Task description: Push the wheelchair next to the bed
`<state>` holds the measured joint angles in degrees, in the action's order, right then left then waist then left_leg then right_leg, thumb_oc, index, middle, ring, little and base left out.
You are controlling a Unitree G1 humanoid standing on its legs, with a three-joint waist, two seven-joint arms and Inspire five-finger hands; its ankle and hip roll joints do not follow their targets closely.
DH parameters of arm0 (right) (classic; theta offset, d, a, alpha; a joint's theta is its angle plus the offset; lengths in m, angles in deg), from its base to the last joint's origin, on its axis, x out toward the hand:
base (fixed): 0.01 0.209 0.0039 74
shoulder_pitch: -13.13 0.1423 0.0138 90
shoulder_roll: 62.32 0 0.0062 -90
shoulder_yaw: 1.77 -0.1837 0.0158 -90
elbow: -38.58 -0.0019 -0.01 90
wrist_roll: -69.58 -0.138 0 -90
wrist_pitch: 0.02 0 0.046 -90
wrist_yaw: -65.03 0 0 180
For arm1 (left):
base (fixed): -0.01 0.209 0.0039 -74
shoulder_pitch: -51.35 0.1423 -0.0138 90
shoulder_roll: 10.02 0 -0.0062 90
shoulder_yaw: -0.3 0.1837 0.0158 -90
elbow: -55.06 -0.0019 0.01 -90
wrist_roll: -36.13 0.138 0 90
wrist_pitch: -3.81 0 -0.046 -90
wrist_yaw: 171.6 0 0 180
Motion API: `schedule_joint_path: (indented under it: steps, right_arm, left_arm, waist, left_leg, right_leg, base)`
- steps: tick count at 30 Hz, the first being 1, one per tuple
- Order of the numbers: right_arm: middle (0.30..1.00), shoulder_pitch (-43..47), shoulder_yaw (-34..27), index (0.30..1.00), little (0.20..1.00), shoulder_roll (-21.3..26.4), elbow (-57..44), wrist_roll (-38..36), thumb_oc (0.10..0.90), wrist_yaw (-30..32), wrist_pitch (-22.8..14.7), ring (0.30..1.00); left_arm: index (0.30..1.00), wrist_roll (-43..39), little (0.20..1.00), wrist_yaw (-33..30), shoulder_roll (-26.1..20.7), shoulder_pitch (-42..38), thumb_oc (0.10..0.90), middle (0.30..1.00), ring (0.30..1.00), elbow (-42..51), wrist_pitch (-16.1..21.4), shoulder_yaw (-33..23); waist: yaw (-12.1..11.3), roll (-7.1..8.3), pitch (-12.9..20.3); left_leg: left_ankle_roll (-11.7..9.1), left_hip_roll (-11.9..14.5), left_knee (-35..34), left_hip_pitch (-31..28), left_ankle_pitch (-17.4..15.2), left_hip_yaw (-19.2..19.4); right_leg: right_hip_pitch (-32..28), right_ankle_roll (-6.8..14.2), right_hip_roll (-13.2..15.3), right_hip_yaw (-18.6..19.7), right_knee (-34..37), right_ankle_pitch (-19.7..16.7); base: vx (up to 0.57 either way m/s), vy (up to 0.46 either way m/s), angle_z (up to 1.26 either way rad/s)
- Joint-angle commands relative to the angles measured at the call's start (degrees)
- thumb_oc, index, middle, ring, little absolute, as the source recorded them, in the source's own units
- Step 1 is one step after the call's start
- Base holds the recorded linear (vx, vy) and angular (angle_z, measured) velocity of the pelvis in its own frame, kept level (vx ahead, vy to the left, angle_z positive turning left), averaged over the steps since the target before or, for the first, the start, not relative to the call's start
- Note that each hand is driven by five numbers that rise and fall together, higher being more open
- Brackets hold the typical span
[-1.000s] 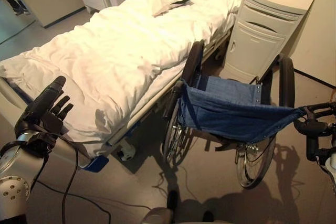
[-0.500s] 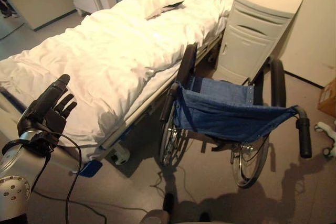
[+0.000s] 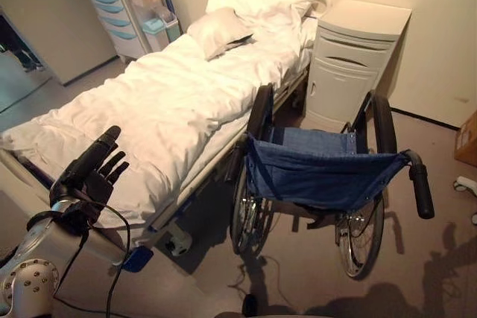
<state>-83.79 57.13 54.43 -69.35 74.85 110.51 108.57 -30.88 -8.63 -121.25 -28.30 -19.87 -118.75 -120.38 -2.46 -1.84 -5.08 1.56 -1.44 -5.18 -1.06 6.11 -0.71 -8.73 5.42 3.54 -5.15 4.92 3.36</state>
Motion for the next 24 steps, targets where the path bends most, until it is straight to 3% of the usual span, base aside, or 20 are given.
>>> schedule_joint_path:
  steps: [1,6,10,17,19,23,24]
  right_arm:
    - [0.9,1.0,-1.17,0.9,0.9,0.68,-0.47,-1.32,0.8,-0.14,-1.95,0.9]
    - [0.9,-2.41,-2.28,0.9,0.9,-3.05,2.28,-4.44,0.8,1.33,-1.74,0.9]
    - [0.9,-4.85,-2.55,0.9,0.9,-6.41,6.58,-5.04,0.8,4.44,-0.49,0.9]
    - [0.9,-6.77,0.5,0.9,0.9,-10.89,14.54,-9.51,0.8,7.42,2.19,0.9]
    - [0.9,-6.89,1.88,0.9,0.9,-11.64,17.56,-11.18,0.8,8.24,2.12,0.9]
    - [0.9,-6.63,5.33,0.9,0.9,-12.8,24.52,-15.42,0.8,9.53,1.62,0.9]
    - [0.9,-6.64,6.57,0.9,0.9,-13.18,27.04,-17.49,0.8,9.36,1.07,0.9]
  left_arm:
    - [0.9,1.95,0.9,2.72,-3.1,-0.41,0.8,0.9,0.9,1.0,2.29,-5.38]
    - [0.9,2.5,0.9,3.87,0.18,1.97,0.8,0.9,0.9,0.22,-0.55,-4.83]
    - [0.9,2.56,0.9,6.43,2.8,4.1,0.8,0.9,0.9,-1.21,-5.24,-3.42]
    - [0.9,7.12,0.9,21.97,4.26,5.62,0.8,0.9,0.9,1.27,-8.04,2.65]
    - [0.9,7.78,0.9,23.33,4.57,5.78,0.8,0.9,0.9,1.9,-10.2,4.48]
    - [0.9,5.66,0.9,17.37,5.21,6.1,0.8,0.9,0.9,-1.45,-15.86,8.96]
    - [0.9,4.33,0.9,12.93,5.57,6.41,0.8,0.9,0.9,-3.88,-17.57,10.11]
  waist:
    - [-0.42,2.2,3.54]
    - [-0.03,2.39,3.57]
    - [0.15,2.38,3.35]
    - [0.08,2.31,3.03]
    - [-0.18,2.15,2.86]
    - [-0.57,1.93,2.56]
    - [-0.66,1.9,2.49]
  left_leg:
    - [-1.72,0.62,0.18,-4.1,-4.02,-0.26]
    - [-1.72,0.75,0.18,-4.12,-4.01,0.06]
    - [-1.81,0.88,0.18,-4.14,-3.71,0.2]
    - [-1.63,0.89,0.18,-4.12,-3.31,0.41]
    - [-1.6,0.89,0.22,-4.03,-3.16,0.4]
    - [-1.64,0.82,0.36,-3.94,-2.96,0.16]
    - [-1.63,0.82,0.37,-3.95,-2.87,0.09]
  right_leg:
    - [4.83,0.84,0.37,-0.95,0.08,-8.22]
    - [4.88,0.77,0.22,-0.91,0.08,-8.2]
    - [4.78,0.71,0.1,-0.97,0.08,-8.38]
    - [4.77,0.66,-0.03,-0.9,0.08,-8.88]
    - [4.81,0.67,-0.02,-1.04,0.08,-9.1]
    - [4.79,0.81,0.09,-1.52,0.08,-9.42]
    - [4.78,0.79,0.12,-1.7,0.08,-9.53]
  base:
    - [0.0,0.0,0.0]
    - [-0.01,-0.01,-0.03]
    - [0.0,0.0,0.0]
    - [0.0,-0.002,0.01]
    - [0.0,0.0,0.0]
    - [0.0,0.0,0.0]
    - [0.0,0.0,0.0]
